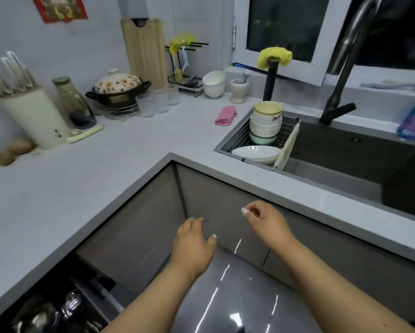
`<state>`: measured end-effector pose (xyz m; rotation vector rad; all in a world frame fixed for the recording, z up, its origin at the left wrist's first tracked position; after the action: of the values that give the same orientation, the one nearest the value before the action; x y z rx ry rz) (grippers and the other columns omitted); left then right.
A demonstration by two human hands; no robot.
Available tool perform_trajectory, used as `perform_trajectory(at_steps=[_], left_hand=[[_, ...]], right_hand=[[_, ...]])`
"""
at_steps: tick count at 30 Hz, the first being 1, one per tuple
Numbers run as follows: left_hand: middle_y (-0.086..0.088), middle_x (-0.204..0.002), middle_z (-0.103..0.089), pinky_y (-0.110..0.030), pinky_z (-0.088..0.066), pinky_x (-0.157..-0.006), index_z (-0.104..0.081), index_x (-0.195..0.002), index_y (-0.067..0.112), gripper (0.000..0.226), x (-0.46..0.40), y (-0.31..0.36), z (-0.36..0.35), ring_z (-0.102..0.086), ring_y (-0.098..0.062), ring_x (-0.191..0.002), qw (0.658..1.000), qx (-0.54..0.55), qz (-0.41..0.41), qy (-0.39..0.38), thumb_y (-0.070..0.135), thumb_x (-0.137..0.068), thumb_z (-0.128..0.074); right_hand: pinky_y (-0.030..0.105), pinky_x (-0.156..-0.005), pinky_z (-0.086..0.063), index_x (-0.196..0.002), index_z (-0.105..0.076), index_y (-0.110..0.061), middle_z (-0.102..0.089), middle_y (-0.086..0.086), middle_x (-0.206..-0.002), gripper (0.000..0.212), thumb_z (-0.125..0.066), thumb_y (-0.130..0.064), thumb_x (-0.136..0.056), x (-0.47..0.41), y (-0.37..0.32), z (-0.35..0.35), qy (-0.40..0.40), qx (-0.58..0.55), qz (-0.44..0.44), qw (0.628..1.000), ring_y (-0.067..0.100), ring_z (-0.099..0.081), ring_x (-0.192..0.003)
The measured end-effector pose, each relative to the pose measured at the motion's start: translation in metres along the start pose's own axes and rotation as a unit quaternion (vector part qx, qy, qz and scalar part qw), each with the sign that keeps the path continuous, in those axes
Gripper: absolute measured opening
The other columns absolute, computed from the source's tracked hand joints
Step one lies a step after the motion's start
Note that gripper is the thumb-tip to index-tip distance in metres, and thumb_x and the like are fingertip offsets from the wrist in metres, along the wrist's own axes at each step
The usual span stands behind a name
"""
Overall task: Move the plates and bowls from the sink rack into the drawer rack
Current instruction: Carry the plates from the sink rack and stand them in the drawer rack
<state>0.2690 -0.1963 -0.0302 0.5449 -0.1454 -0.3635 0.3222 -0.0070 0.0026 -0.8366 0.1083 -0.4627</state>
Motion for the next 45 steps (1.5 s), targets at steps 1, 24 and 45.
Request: perform_trajectory(at_steps=[1,24,45], left_hand=[[-0.008,-0.146,-0.038,-0.037,-0.025,-0.113,-0.038,-0.141,0.015,0.060,-0.010,0.010,-0.004,-0.030,-0.025,-0.136,1.000,-0.015,-0.013,-0.004,0.043,-0.089,-0.051],[-0.004,-0.161,0.001,-0.042,0.011,-0.118,-0.004,-0.152,0.016,0.070,-0.273,0.092,-0.063,0.011,-0.018,-0.147,0.969,-0.143,-0.175,-0.102,0.054,-0.097,-0.022],[-0.004,-0.156,-0.025,-0.039,-0.001,-0.120,-0.022,-0.149,0.011,0.076,-0.313,0.093,-0.086,-0.013,-0.016,-0.146,0.952,-0.129,-0.271,-0.055,0.058,-0.091,-0.016]], right_hand=[[0.026,-0.071,-0.039,-0.093,-0.064,-0.017,-0.065,-0.002,-0.093,0.019,-0.055,-0.034,-0.093,-0.006,0.008,0.008,0.009,-0.003,-0.009,1.000,0.016,-0.058,-0.086],[0.026,-0.086,-0.040,-0.110,-0.066,-0.017,-0.062,-0.001,-0.108,0.025,-0.058,-0.030,-0.091,-0.238,0.063,0.071,0.103,0.125,-0.026,0.986,0.016,-0.052,-0.105],[0.029,-0.089,-0.026,-0.062,-0.070,-0.025,-0.062,-0.010,-0.062,0.012,-0.067,-0.028,-0.074,-0.305,0.076,0.043,0.038,0.298,0.201,0.932,0.015,-0.061,-0.065]])
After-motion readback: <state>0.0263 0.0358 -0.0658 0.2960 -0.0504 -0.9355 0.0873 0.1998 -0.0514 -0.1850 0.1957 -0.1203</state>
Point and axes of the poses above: each hand's wrist, its own x-axis away from the middle knuckle, its own z-axis out of the back of the hand, y = z × x, the point moved 7 cm from there along -x, towards the middle knuckle
